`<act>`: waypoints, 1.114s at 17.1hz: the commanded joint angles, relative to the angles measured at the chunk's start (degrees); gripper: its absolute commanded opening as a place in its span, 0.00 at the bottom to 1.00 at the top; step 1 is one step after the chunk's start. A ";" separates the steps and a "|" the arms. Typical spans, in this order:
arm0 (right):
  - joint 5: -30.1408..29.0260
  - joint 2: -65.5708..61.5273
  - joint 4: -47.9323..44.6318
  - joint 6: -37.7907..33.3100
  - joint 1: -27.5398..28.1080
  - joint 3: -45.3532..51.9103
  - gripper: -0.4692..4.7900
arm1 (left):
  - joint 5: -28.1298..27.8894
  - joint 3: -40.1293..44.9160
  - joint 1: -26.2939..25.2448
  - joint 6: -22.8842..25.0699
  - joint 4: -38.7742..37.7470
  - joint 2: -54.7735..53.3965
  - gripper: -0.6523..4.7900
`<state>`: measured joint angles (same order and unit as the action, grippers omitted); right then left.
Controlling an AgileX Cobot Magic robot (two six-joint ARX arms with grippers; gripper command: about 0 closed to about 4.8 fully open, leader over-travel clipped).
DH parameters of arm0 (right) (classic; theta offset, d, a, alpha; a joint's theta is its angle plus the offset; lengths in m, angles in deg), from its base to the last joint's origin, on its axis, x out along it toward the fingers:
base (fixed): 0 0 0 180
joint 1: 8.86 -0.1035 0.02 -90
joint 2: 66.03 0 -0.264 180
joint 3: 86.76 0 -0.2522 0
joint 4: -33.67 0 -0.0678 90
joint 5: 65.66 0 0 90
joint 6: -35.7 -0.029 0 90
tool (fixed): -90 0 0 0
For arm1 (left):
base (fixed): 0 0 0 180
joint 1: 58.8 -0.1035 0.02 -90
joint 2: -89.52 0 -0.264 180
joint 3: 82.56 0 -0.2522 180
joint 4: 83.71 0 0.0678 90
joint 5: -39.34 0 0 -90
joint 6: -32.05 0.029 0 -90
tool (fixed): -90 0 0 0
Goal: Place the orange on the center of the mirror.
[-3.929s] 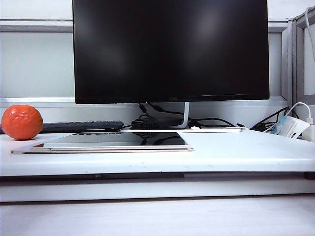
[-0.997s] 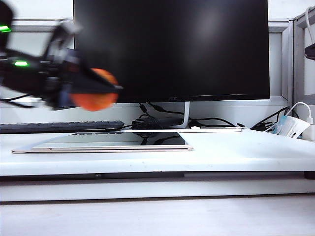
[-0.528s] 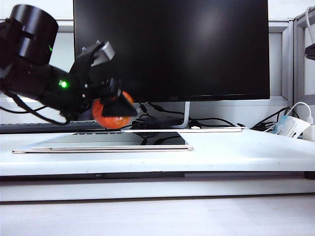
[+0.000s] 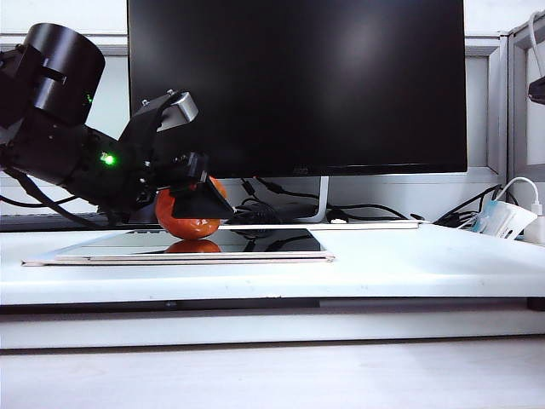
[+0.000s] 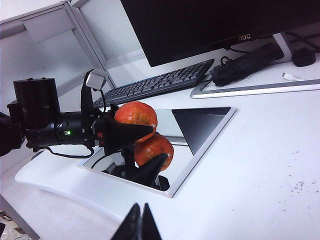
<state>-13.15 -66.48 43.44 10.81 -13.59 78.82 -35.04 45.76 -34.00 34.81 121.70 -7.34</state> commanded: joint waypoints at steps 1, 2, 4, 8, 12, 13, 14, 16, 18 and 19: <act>0.02 0.02 -0.98 -0.17 -0.02 0.33 0.09 | 0.28 0.11 0.11 -0.20 -2.21 -0.15 0.82; -0.13 0.02 -0.96 -0.17 -0.02 0.33 0.09 | 0.28 0.11 0.11 -0.22 -2.21 -0.15 0.91; -0.13 0.02 -0.92 -0.20 -0.02 0.33 0.09 | 2.21 0.02 0.11 -0.20 -1.97 -0.11 0.98; -0.15 0.02 -0.92 -0.20 -0.04 0.33 0.09 | 5.25 0.00 0.11 -1.60 2.34 0.02 1.00; -0.15 0.02 -0.92 -0.20 -0.04 0.33 0.09 | 8.85 0.00 0.11 -2.75 3.10 1.60 1.00; -0.15 0.02 -0.90 -0.20 -0.04 0.33 0.09 | 8.81 0.00 0.11 -2.75 3.54 2.10 1.00; -0.15 0.02 -0.90 -0.20 -0.04 0.33 0.09 | 8.33 -0.02 0.11 -2.75 4.02 2.89 1.00; -0.15 0.02 -0.90 -0.20 -0.04 0.33 0.09 | 6.03 -0.11 0.09 -2.32 4.81 4.66 1.00; -0.15 0.02 -0.90 -0.20 -0.04 0.33 0.09 | 6.05 -0.46 0.09 -2.34 5.75 5.42 1.00; -0.13 0.02 -0.92 -0.20 -0.04 0.33 0.09 | 6.08 -0.48 0.09 -2.38 6.97 5.95 1.00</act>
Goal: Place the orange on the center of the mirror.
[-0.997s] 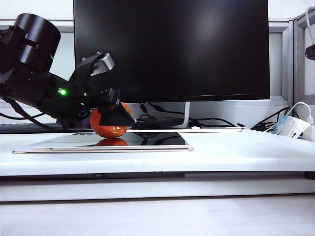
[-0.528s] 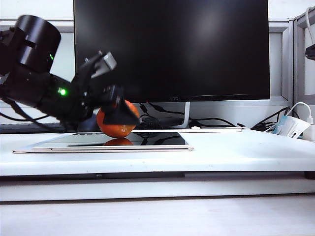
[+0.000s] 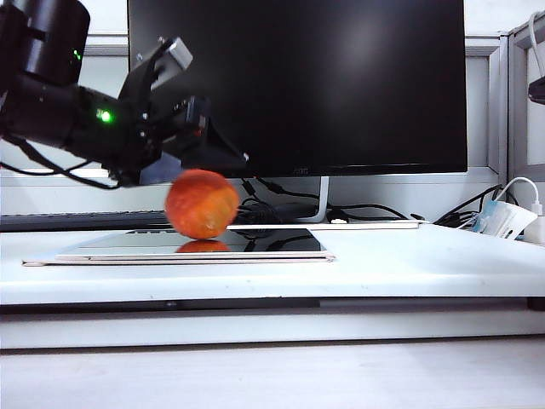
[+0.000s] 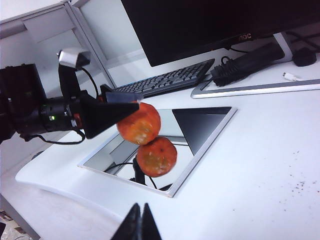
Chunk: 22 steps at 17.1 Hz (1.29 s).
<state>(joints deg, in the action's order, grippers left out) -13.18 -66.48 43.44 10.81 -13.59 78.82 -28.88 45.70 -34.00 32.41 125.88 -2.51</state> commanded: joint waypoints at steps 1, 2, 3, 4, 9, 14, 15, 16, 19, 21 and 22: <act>-0.11 0.02 -0.92 -0.20 -0.04 0.33 0.09 | -0.09 -0.42 0.09 -0.26 3.19 1.46 1.00; -0.13 0.02 -0.90 -0.20 -0.04 0.33 0.09 | -0.09 -0.42 0.09 -0.39 3.48 2.58 1.00; -0.11 0.02 -0.90 -0.20 -0.04 0.33 0.09 | -0.11 -0.42 0.09 -0.39 3.52 3.63 1.00; -0.11 0.02 -0.90 -0.20 -0.04 0.33 0.09 | -0.13 -0.46 0.09 -0.35 3.54 5.99 1.00; -0.11 0.02 -0.87 -0.20 -0.04 0.35 0.09 | -1.42 -0.52 0.02 -0.42 3.67 15.26 0.66; 0.13 0.02 -1.03 -0.17 -0.02 0.35 0.09 | -8.15 -0.50 0.11 -4.83 -4.50 33.14 0.11; 0.13 0.02 -1.01 -0.17 -0.02 0.35 0.09 | -12.15 -0.50 0.11 -3.21 -10.54 38.64 0.11; 0.07 0.02 -0.98 -0.20 -0.02 0.35 0.09 | -21.55 -0.48 0.17 0.66 -24.00 46.95 0.11; 0.09 0.02 -0.94 -0.20 -0.04 0.35 0.09 | -29.53 1.33 0.15 3.10 -42.97 59.54 0.11; 0.11 0.02 -0.94 -0.20 -0.04 0.35 0.09 | -27.47 3.34 0.15 2.75 -43.93 64.63 0.11; 0.09 0.02 -0.94 -0.20 -0.04 0.35 0.09 | -27.71 3.37 0.15 1.44 -46.75 67.43 0.11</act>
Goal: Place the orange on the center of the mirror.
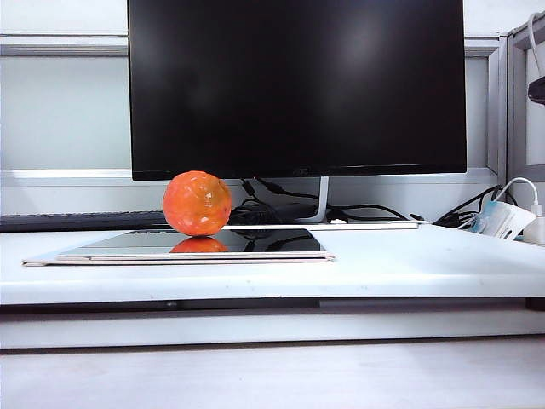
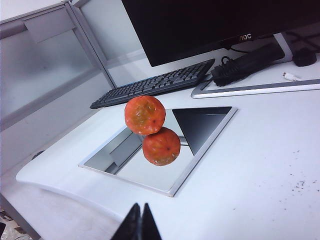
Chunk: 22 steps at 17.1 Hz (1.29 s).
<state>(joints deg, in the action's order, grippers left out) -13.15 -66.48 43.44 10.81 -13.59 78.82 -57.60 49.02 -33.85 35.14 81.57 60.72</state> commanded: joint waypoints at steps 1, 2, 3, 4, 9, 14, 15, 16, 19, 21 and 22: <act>0.09 0.02 -0.94 -0.20 -0.04 0.35 0.09 | 0.92 0.04 -0.07 -1.60 -4.92 6.69 0.11; 0.09 0.02 -0.92 -0.20 -0.02 0.35 0.09 | 1.09 0.02 -0.04 -2.56 -6.54 8.02 0.11; 0.07 0.02 -0.94 -0.20 -0.02 0.35 0.09 | 2.16 0.02 -0.04 -4.68 -8.41 9.20 0.11; 0.07 0.02 -0.94 -0.20 -0.04 0.35 0.09 | 2.71 0.02 -0.04 -4.96 -9.66 10.01 0.11; 0.09 0.02 -0.92 -0.20 -0.02 0.35 0.09 | 2.69 0.02 -0.04 -5.05 -11.45 10.88 0.11; 0.00 0.02 -0.94 -0.20 0.00 0.35 0.09 | 1.86 2.43 -23.71 0.15 -26.08 20.26 0.11; 0.09 0.04 -0.92 -0.20 -0.02 0.35 0.09 | -0.35 5.38 -27.52 0.92 -23.98 23.80 0.11; 0.24 0.04 -0.90 -0.20 0.04 0.35 0.09 | -0.28 9.49 -28.89 0.74 -20.35 27.67 0.11; 0.13 0.11 -0.50 -0.20 -0.11 0.39 0.09 | 2.23 20.24 -29.18 -4.50 -9.49 28.57 0.11; 0.04 0.28 -0.35 -0.20 -0.07 0.39 0.09 | 2.25 26.56 -29.11 -8.37 -2.40 28.57 0.11; 0.07 0.28 -0.31 -0.20 -0.04 0.39 0.09 | 2.43 28.74 -29.11 -10.12 -0.13 28.57 0.11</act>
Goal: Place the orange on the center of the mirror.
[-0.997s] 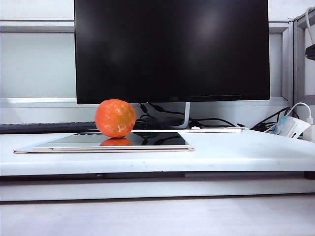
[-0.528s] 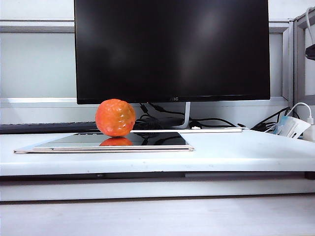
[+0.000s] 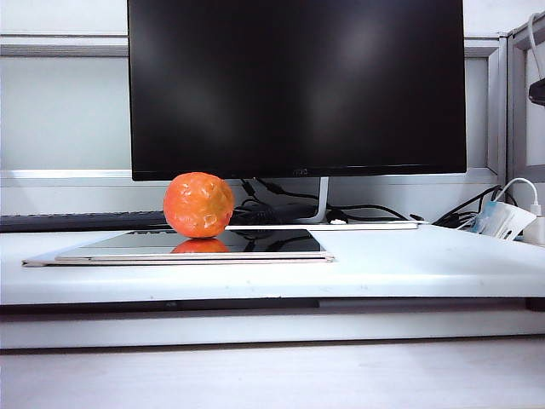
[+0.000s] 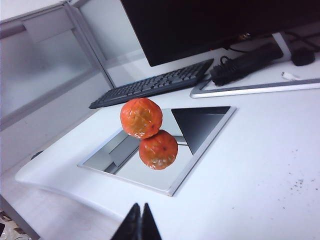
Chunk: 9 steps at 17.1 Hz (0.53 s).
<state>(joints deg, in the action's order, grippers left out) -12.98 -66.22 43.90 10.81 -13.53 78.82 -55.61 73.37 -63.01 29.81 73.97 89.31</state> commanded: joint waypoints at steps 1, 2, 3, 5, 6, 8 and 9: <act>-0.09 0.02 -0.81 -0.17 -0.09 0.39 0.09 | 1.44 6.38 0.04 -6.29 9.05 0.00 0.11; -0.13 0.02 -0.79 -0.17 -0.09 0.39 0.09 | 2.91 7.32 0.04 -6.95 9.16 0.00 0.11; -0.11 0.02 -0.79 -0.20 -0.11 0.39 0.09 | 4.68 7.96 0.04 -7.10 9.05 0.00 0.11; -0.09 0.02 -0.79 -0.20 -0.09 0.39 0.09 | 7.72 9.20 0.04 -7.02 9.07 0.00 0.11; -0.09 0.02 -0.79 -0.17 -0.09 0.39 0.09 | 7.65 9.73 0.04 -7.04 8.22 0.00 0.11; -0.09 0.02 -0.79 -0.20 -0.09 0.39 0.09 | 7.10 9.77 0.07 -6.95 6.25 0.00 0.11; -0.11 0.02 -0.79 -0.20 -0.09 0.39 0.09 | 7.13 9.77 0.04 -6.75 6.05 0.00 0.11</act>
<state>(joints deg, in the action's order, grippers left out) -12.98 -66.20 43.88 10.81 -13.59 78.82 -48.33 83.21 -63.01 22.99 79.94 89.29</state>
